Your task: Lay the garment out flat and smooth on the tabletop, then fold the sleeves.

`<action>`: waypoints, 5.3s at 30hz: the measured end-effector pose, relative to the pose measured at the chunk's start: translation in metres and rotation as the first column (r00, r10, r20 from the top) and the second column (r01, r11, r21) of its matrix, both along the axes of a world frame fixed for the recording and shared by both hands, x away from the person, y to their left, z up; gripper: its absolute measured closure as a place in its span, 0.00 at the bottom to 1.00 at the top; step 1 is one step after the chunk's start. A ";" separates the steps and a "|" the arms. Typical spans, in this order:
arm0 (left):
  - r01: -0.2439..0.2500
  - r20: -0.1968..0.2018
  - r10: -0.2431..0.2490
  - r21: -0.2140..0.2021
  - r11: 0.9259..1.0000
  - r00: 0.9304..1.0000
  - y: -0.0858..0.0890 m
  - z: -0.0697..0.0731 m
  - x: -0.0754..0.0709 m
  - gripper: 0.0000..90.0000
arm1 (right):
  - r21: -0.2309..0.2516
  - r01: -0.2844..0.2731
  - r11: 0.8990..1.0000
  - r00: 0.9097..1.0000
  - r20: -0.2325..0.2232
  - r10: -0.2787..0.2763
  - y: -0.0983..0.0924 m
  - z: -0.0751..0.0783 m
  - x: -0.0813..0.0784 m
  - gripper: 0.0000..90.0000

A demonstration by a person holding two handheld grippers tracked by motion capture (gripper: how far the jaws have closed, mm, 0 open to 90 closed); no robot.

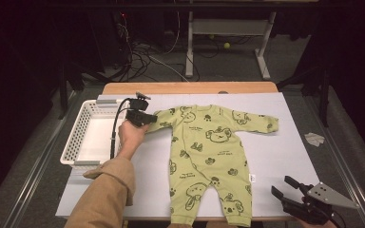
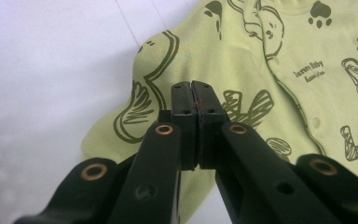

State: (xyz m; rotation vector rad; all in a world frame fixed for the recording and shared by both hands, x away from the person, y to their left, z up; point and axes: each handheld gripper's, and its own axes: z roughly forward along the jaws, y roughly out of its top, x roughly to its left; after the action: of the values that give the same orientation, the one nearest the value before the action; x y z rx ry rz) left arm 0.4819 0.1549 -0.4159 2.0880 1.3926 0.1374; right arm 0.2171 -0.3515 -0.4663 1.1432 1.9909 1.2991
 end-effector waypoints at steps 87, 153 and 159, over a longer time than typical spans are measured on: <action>0.202 0.098 -0.193 -0.095 0.975 0.976 -0.042 0.039 -0.016 0.95 | -0.003 -0.011 1.000 1.000 -0.003 0.011 0.002 0.000 0.000 0.40; 0.338 0.051 -0.337 -0.028 0.941 0.940 -0.119 0.005 -0.024 0.69 | -0.001 -0.016 1.000 1.000 -0.002 0.016 0.001 0.000 0.000 0.40; 0.298 0.034 -0.297 -0.020 0.954 0.954 -0.101 -0.003 -0.022 0.66 | -0.003 -0.017 1.000 1.000 -0.003 0.017 0.001 0.000 0.000 0.40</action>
State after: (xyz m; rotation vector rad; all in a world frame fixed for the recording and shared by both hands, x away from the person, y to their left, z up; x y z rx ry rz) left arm 0.4601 0.0536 -0.4191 2.2372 1.0398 0.0272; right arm 0.2172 -0.3502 -0.4661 1.1295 2.0088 1.3030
